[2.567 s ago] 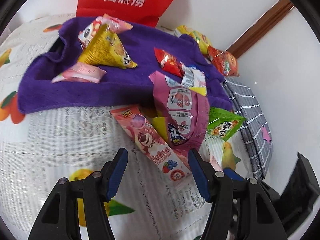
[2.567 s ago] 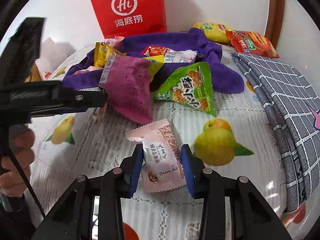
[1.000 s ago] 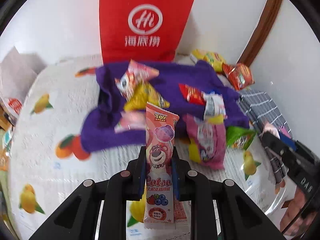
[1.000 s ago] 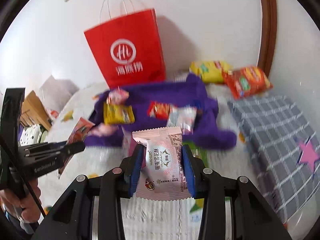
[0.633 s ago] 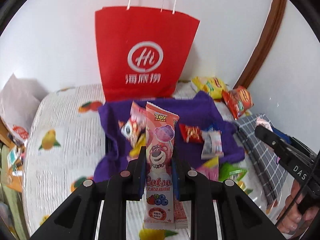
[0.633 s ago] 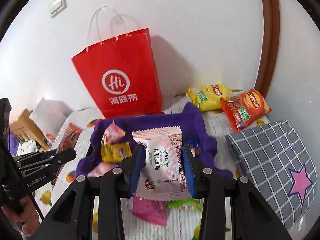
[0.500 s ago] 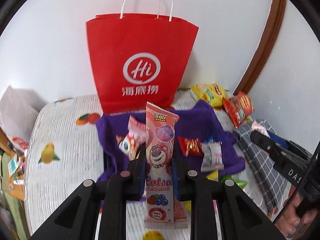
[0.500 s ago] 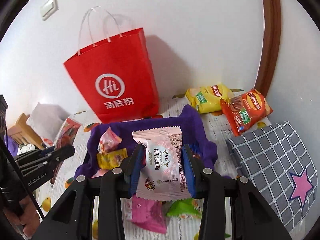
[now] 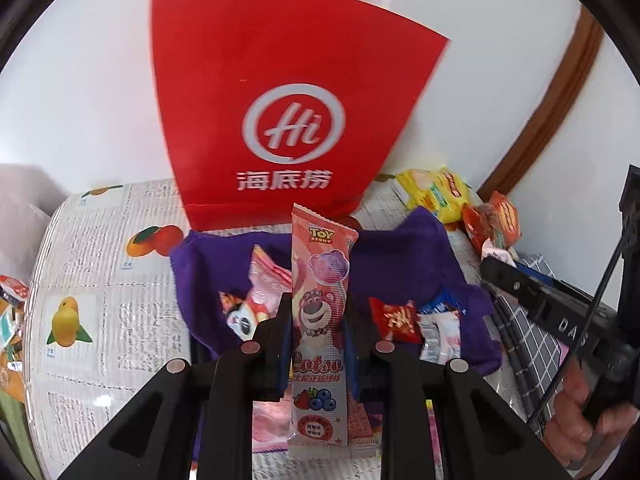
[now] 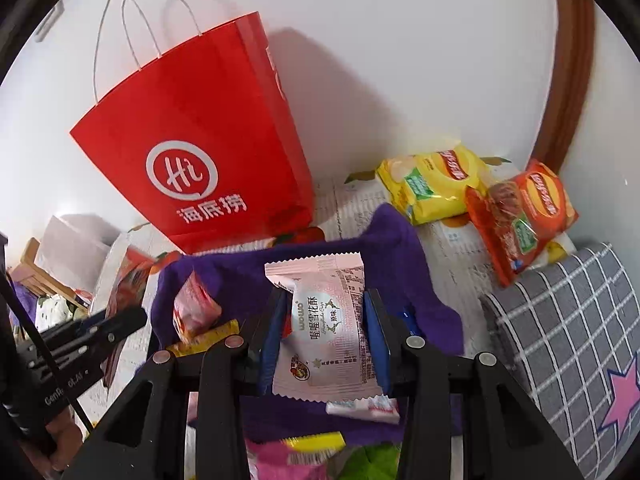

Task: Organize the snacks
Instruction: 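Lift the pink pastry packet with the right tool while the left tool lifts the pink Lotso candy stick, then lower the pink pastry packet and the Lotso candy stick onto the purple towel with both tools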

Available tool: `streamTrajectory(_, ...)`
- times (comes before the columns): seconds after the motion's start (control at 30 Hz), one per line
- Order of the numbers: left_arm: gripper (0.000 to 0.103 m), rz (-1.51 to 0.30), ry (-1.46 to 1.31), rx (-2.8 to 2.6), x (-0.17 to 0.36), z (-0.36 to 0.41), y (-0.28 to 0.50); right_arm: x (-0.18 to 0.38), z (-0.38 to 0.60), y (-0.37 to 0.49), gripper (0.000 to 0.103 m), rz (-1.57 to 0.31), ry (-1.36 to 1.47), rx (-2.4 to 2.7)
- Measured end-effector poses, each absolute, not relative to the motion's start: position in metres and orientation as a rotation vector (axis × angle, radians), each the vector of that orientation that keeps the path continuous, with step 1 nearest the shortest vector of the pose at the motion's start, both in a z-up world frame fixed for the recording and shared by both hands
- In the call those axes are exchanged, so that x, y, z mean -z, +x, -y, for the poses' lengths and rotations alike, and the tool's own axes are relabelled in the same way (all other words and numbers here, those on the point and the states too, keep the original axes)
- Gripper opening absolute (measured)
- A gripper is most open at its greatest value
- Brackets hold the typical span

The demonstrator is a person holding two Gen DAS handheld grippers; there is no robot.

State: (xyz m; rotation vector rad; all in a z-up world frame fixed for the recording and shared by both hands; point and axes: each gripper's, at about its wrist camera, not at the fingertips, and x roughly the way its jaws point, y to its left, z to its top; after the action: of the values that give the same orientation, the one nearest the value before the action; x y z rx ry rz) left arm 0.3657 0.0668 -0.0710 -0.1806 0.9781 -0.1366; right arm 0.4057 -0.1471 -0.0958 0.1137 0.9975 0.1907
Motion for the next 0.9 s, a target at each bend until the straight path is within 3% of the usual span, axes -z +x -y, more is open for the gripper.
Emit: streamTrajectory(0.9,0.02,-1.046,-0.186,0.127,0.094,-0.068,0.379,0.161,0.138,0.452,0.039,-1.12,-0.026,-0.163)
